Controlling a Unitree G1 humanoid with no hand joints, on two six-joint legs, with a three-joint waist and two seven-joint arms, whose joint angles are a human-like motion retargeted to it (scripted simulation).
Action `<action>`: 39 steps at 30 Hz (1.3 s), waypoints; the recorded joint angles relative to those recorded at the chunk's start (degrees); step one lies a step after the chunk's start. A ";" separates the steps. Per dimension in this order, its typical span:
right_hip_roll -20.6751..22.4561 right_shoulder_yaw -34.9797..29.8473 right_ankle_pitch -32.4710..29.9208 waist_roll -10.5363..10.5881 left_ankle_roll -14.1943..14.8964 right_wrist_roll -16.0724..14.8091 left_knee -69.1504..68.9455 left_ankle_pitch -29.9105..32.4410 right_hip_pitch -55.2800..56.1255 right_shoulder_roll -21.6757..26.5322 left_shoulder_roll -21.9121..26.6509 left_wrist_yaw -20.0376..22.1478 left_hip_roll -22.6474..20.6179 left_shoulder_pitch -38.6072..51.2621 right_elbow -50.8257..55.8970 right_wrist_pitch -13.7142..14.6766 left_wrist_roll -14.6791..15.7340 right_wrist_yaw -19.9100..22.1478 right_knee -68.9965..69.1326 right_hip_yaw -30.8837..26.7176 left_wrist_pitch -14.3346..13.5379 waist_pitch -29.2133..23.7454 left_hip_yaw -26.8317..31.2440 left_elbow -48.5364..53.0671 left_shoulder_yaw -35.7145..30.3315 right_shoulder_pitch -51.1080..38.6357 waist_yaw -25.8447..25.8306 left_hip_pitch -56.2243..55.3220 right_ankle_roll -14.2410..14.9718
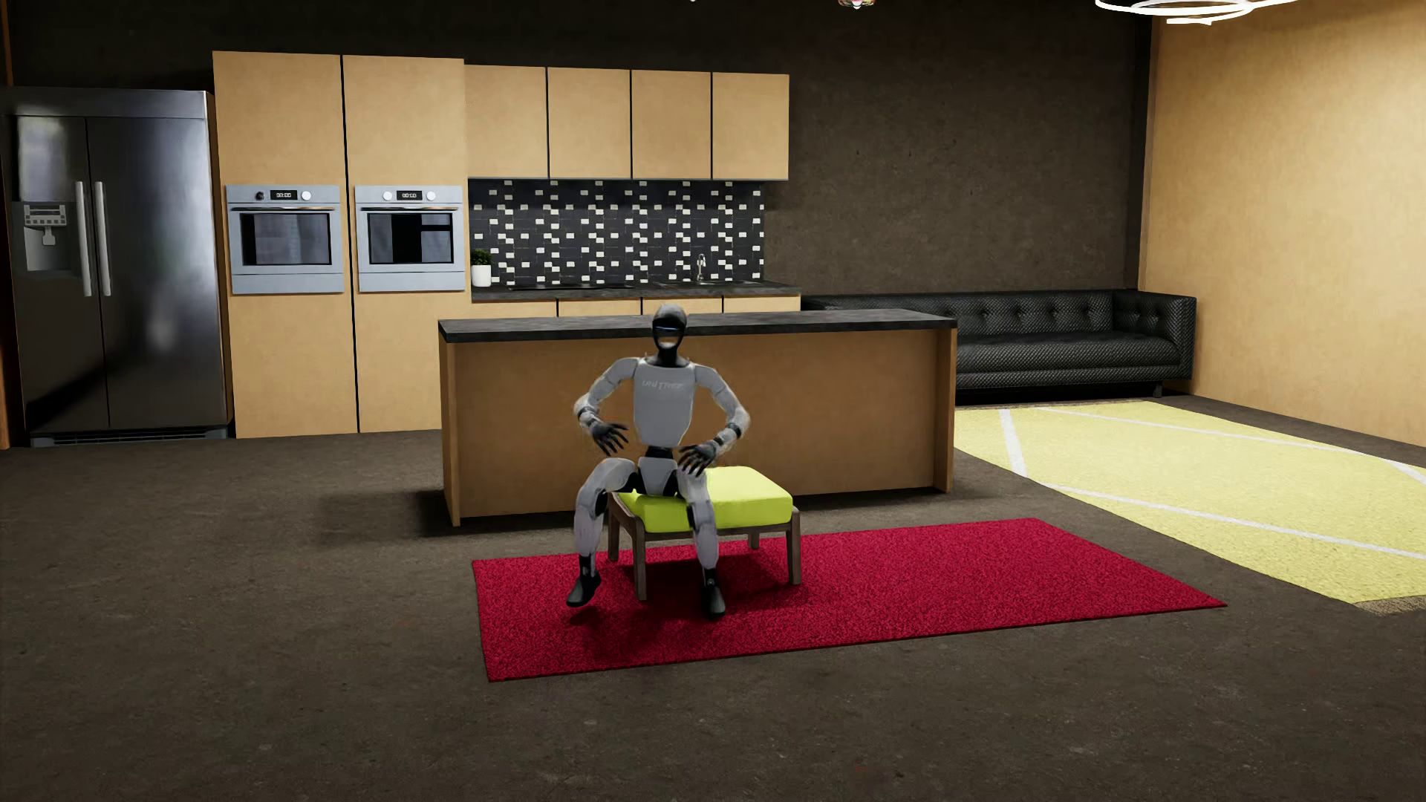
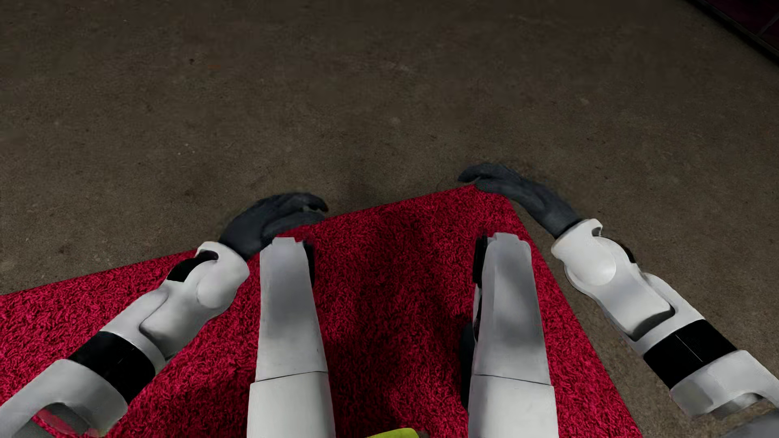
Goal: Get up from the lime chair
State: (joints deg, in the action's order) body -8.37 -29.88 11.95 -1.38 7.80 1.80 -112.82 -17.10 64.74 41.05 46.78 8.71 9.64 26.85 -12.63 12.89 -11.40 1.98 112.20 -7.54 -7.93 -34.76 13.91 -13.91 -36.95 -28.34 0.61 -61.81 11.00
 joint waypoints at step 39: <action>11.56 5.12 -17.28 -0.51 -5.47 7.91 88.80 3.48 -61.88 -26.96 -26.32 -17.71 -5.29 -16.15 -44.66 -4.37 -0.09 -10.45 -105.57 4.73 -2.11 25.40 -13.69 -38.35 9.81 15.12 -0.11 57.25 -7.80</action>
State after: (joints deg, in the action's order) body 3.19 -24.76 -5.33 -1.89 2.33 9.71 -24.01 -13.62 2.86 14.09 20.45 -8.99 4.35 10.69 -57.29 8.52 -11.48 -8.48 6.63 -2.81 -10.04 -9.36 0.22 -52.26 -27.14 -13.23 0.50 -4.55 3.20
